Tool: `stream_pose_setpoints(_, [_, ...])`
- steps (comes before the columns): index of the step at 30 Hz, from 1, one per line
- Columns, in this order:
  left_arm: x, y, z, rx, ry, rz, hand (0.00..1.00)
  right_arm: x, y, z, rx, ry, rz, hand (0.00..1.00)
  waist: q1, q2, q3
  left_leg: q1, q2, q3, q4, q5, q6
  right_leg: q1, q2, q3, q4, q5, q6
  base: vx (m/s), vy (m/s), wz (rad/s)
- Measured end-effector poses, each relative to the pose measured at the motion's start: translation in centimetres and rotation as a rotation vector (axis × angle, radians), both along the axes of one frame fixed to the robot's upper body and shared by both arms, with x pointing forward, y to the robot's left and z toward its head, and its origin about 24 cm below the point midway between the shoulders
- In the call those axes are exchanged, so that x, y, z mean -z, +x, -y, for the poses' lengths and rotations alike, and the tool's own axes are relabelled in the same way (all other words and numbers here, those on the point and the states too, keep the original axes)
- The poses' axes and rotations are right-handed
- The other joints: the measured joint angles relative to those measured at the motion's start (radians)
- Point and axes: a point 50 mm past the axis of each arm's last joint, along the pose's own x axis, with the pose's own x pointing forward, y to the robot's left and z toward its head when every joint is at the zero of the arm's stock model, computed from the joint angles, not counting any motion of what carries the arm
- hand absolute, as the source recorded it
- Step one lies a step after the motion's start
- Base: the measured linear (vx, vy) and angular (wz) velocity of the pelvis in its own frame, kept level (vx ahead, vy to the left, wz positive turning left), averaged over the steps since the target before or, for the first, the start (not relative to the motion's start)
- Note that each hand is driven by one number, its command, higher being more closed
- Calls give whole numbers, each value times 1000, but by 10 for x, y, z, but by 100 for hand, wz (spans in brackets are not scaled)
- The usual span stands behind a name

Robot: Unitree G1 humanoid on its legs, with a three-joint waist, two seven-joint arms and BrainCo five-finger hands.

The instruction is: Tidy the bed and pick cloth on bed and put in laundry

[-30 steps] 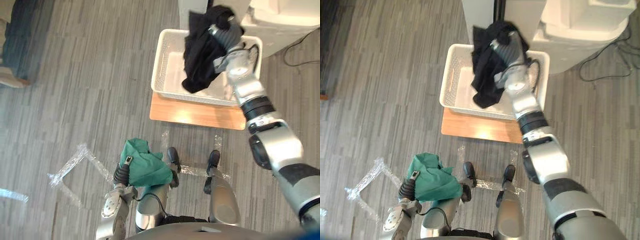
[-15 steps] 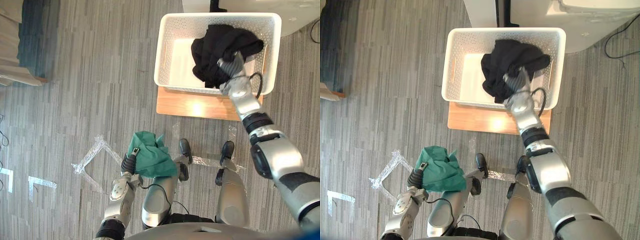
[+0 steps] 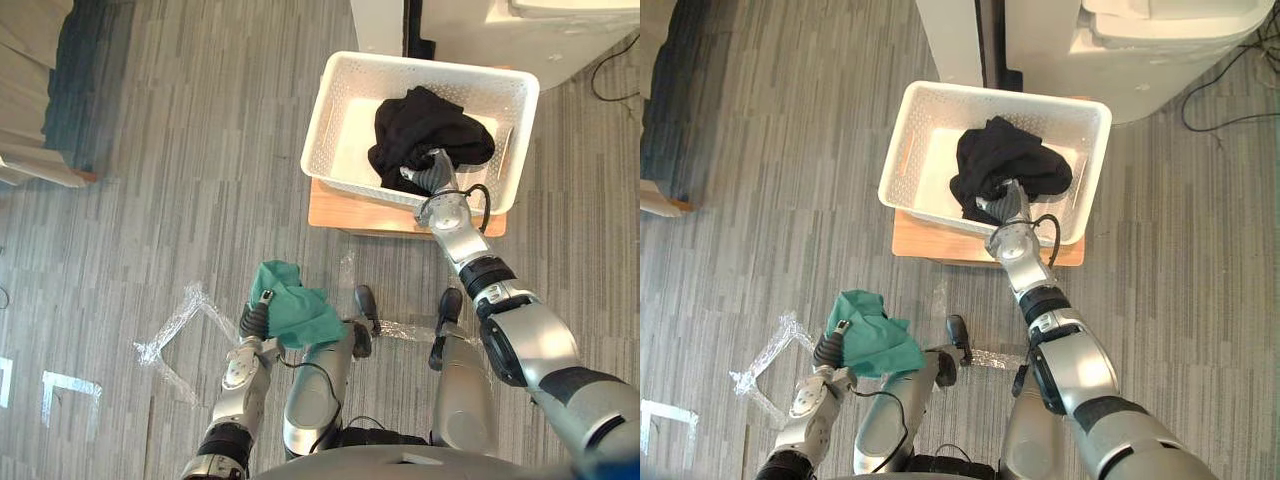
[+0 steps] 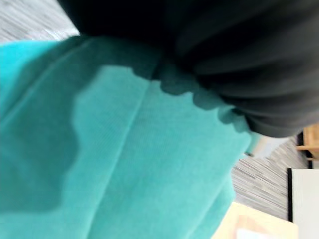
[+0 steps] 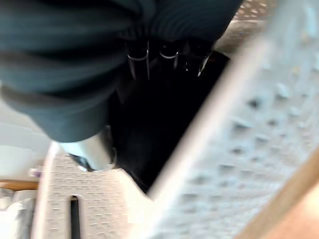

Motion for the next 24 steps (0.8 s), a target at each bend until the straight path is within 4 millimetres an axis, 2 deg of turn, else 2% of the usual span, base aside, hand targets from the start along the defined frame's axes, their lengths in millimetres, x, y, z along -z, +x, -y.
stream_pose_setpoints(4, [0, -1, -2, -21, 8, -7, 100, -7, -2, -13, -30, 27, 33, 0, -1, -10, -4, 35, 17, 4, -3, 0, -1, 54, 22, -2, -51, 19, -6, 9, -15, -10])
stream_pose_setpoints(7, [0, -2, -8, -36, 27, -11, 100, -18, -4, -26, -68, 61, 82, 0, -4, -54, -29, 36, 30, 11, -20, 2, -7, 67, 41, -1, -104, 42, -15, 11, -37, -10])
stream_pose_setpoints(10, [0, -3, -9, -34, 32, -16, 100, -17, -6, -25, -63, 68, 86, 0, -4, -86, -51, 53, 36, 16, -32, 4, -10, 98, 52, -2, -148, 59, -14, 43, -41, -4])
stream_pose_setpoints(14, [4, -9, -11, -40, 33, -34, 100, -10, -9, -21, -47, 77, 79, 0, -3, -106, -110, 70, 35, 23, -55, 1, -16, 120, 58, 1, -189, 68, -16, 72, -21, -3])
stream_pose_setpoints(17, [-5, -8, -11, -46, 32, 6, 100, -6, -13, -14, -23, 102, 86, 0, -4, -115, -131, 108, 33, 24, -77, 1, -18, 162, 62, 2, -218, 71, -13, 95, -22, -2])
stream_pose_setpoints(19, [-15, -6, -15, -70, 44, 48, 100, 5, -20, -8, -9, 115, 74, 0, -5, -126, -171, 120, 29, 27, -98, 3, -26, 170, 63, 4, -233, 72, -13, 58, -20, -3])
stream_pose_setpoints(22, [-31, -2, -27, -137, 86, 109, 100, 34, -35, 16, 90, 164, 22, 0, -8, -139, -221, 153, 25, 29, -135, 10, -35, 190, 66, 7, -244, 72, -12, 64, -10, -3])
stream_pose_setpoints(24, [-41, 2, -36, -186, 111, 145, 100, 55, -46, 40, 188, 188, -23, 0, -20, -144, -239, 177, 17, 30, -165, 20, -38, 199, 66, 11, -244, 72, -12, 40, 17, -7])
